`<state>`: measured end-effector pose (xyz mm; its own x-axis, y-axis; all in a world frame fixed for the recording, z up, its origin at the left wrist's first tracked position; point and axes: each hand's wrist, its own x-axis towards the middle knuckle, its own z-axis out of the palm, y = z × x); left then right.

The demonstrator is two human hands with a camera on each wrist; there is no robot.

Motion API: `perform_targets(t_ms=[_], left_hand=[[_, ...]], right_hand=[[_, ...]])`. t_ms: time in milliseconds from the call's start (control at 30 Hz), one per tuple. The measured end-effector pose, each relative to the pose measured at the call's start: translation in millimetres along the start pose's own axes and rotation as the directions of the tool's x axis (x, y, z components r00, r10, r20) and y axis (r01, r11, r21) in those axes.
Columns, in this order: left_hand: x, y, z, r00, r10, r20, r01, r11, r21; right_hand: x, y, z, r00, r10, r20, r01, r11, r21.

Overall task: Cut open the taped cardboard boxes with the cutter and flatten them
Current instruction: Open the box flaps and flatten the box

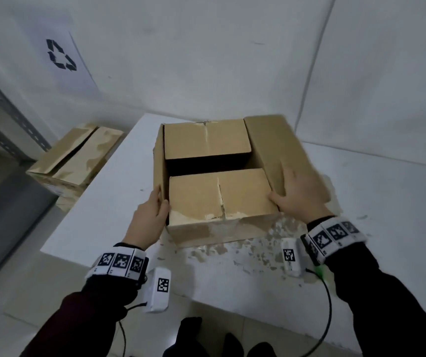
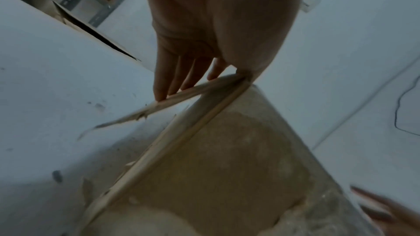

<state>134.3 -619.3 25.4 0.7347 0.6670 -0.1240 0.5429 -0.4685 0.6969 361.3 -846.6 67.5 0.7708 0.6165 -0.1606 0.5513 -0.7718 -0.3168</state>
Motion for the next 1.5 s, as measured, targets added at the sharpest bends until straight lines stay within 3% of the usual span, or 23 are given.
perform_targets(t_ms=[67,133,200,233,267,333,400,433,533,600,667,800,867,933,1033,1200,1267,1367,1500], left_hand=[[6.3,0.8,-0.6,0.998,0.055,-0.011,-0.054,0.997,0.056],[11.2,-3.0,-2.1,0.996,0.082,-0.022,-0.079,0.990,0.113],[13.8,-8.2,-6.4,0.995,0.100,-0.001,-0.099,0.985,0.141],[15.4,-12.2,-8.7,0.993,0.113,0.020,-0.114,0.984,0.133],[16.4,-14.0,-11.8,0.992,0.122,0.044,-0.126,0.985,0.117],[20.2,-17.1,-19.0,0.989,0.130,0.077,-0.136,0.988,0.074],[26.0,-18.1,-25.6,0.983,0.138,0.120,-0.147,0.986,0.073],[29.2,-17.8,-28.5,0.977,0.150,0.150,-0.165,0.982,0.090],[35.9,-13.7,-35.8,0.960,0.185,0.208,-0.217,0.966,0.140],[37.5,-8.3,-39.1,0.951,0.194,0.239,-0.240,0.953,0.183],[39.3,-5.6,-40.3,0.940,0.198,0.277,-0.273,0.924,0.267],[42.3,7.0,-50.8,0.916,0.130,0.379,-0.317,0.813,0.488],[41.5,22.0,-64.0,0.895,0.115,0.431,-0.383,0.695,0.609],[41.3,42.7,-80.1,0.859,0.204,0.470,-0.491,0.590,0.641],[50.1,84.1,-95.5,0.796,0.371,0.478,-0.604,0.529,0.595],[98.0,146.9,-54.9,0.733,0.483,0.479,-0.673,0.412,0.615],[122.1,153.4,-22.4,0.723,0.482,0.495,-0.679,0.363,0.638],[149.0,148.6,18.7,0.744,0.445,0.499,-0.639,0.253,0.726],[172.4,146.7,32.5,0.769,0.393,0.504,-0.601,0.176,0.780]], right_hand=[[12.2,-25.7,-11.2,0.992,-0.128,0.011,0.128,0.987,-0.096],[24.5,-53.3,-12.6,0.966,-0.192,0.173,0.210,0.974,-0.089],[36.3,-68.8,-10.0,0.927,-0.130,0.351,0.177,0.979,-0.103],[40.4,-71.5,-10.1,0.920,-0.103,0.378,0.156,0.981,-0.112],[40.4,-72.9,-15.3,0.932,-0.105,0.346,0.147,0.985,-0.095],[28.9,-74.4,-33.7,0.980,-0.171,0.101,0.174,0.985,-0.016],[-0.7,-73.6,-55.3,0.967,-0.229,-0.114,0.239,0.968,0.081],[-20.4,-72.9,-65.2,0.959,-0.251,-0.131,0.266,0.957,0.119],[-80.9,-69.7,-79.5,0.964,-0.248,0.092,0.229,0.957,0.178],[-106.9,-59.1,-65.8,0.957,-0.155,0.245,0.124,0.982,0.140],[-119.9,-48.1,-37.2,0.955,-0.056,0.292,0.039,0.997,0.066],[-109.7,-41.2,17.2,0.980,-0.067,0.190,0.093,0.986,-0.135],[-95.4,-37.7,30.5,0.985,-0.101,0.142,0.133,0.961,-0.243],[-83.3,-37.5,36.5,0.991,-0.122,0.056,0.133,0.945,-0.298],[-74.5,-43.3,44.9,0.992,-0.118,-0.038,0.092,0.907,-0.411],[-75.9,-47.4,55.0,0.984,-0.102,-0.145,0.040,0.924,-0.381],[-74.2,-44.7,54.8,0.984,-0.070,-0.165,0.007,0.935,-0.354],[-73.8,-43.6,53.6,0.985,-0.049,-0.167,-0.013,0.937,-0.350],[-73.7,-41.9,55.2,0.978,-0.065,-0.196,-0.007,0.938,-0.346]])
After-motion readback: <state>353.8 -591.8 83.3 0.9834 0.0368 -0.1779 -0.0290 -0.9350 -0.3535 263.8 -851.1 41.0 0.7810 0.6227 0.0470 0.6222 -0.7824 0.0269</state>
